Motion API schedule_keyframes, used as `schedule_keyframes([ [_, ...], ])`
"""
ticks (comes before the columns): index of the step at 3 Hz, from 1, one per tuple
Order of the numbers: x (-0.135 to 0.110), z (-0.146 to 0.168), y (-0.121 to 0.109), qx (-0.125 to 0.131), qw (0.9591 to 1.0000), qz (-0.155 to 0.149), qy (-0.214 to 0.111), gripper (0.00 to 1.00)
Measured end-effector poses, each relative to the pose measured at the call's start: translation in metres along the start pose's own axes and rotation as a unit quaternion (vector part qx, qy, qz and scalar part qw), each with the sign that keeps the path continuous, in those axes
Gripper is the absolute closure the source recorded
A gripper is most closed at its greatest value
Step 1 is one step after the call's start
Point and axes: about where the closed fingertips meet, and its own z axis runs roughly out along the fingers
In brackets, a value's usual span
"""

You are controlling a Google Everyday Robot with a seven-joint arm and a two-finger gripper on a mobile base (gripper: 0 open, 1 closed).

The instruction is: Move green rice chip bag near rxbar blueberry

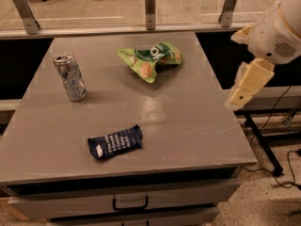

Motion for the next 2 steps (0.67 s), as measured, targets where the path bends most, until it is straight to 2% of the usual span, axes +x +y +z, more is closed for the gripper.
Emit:
schedule_keyframes([
  [1, -0.022, 0.031, -0.026, 0.003, 0.9964, -0.055, -0.065, 0.0],
  [2, -0.056, 0.054, -0.05, 0.023, 0.9818, -0.144, -0.121, 0.0],
])
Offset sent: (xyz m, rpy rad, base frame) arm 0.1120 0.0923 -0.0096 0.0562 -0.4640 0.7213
